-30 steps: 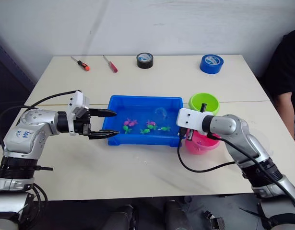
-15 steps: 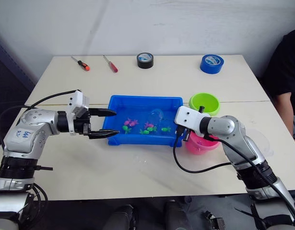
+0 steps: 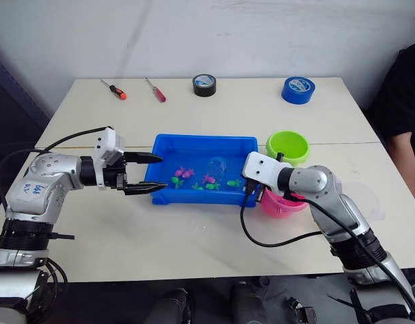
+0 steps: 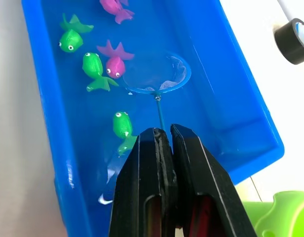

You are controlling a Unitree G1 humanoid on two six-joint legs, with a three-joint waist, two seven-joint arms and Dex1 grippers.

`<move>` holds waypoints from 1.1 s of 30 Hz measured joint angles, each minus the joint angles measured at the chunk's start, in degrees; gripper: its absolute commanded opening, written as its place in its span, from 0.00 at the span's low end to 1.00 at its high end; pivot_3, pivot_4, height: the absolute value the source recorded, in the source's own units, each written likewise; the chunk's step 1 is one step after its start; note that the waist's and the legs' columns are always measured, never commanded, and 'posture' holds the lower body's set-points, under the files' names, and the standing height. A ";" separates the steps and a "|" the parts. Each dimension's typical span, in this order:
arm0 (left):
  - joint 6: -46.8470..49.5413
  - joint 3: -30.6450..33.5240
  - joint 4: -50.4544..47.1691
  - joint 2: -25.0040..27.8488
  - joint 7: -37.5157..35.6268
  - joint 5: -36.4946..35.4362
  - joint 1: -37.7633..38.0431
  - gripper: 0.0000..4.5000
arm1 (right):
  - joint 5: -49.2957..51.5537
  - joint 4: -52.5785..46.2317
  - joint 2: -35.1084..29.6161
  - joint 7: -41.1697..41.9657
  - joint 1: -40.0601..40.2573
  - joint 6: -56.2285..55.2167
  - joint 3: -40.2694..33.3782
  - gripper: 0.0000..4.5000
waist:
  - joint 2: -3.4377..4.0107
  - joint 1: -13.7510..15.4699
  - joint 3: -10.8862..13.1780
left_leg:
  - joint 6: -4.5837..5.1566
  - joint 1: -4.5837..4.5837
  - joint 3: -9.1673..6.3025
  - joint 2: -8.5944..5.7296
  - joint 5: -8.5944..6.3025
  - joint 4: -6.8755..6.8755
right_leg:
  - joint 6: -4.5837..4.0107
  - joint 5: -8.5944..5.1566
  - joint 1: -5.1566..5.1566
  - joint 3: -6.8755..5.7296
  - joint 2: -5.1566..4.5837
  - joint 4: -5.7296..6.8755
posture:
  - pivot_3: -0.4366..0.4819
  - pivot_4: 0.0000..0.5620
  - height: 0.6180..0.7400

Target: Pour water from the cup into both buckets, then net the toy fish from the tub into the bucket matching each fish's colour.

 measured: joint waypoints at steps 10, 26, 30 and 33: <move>-0.94 0.00 0.08 0.01 -0.05 0.30 0.00 0.99 | 3.62 -3.82 0.15 1.58 0.41 5.69 -1.56 0.00 | 0.00 -0.02 0.00 | 0.08 0.00 0.00 0.00 -0.05 0.00 | 0.00 0.00 0.00 0.00 0.00 0.00 | 0.48 0.27 0.97; -5.55 -1.19 4.92 2.28 -1.98 4.02 -0.12 0.99 | 7.77 -6.12 0.10 3.38 1.82 8.17 -1.61 0.00 | 0.00 -0.01 0.00 | 0.12 0.00 0.00 0.00 -0.07 -0.01 | 0.00 0.00 0.00 0.00 -0.01 -0.02 | 0.48 0.27 0.97; -5.70 -1.22 4.90 2.28 -2.32 4.01 -0.71 0.99 | 10.47 -6.14 1.23 2.84 1.79 11.47 -2.37 0.00 | 0.00 -0.01 0.00 | 0.12 0.00 -0.01 0.00 -0.07 -0.01 | 0.00 0.00 0.00 0.00 -0.01 -0.02 | 0.48 0.27 0.97; -5.77 -1.23 4.91 2.27 -2.35 4.01 -0.73 0.99 | 12.49 -6.15 1.73 2.13 1.70 14.37 -4.34 0.00 | 0.00 -0.01 0.00 | 0.14 0.00 -0.01 0.00 -0.08 -0.01 | 0.00 0.00 0.00 0.00 -0.01 -0.02 | 0.48 0.27 0.97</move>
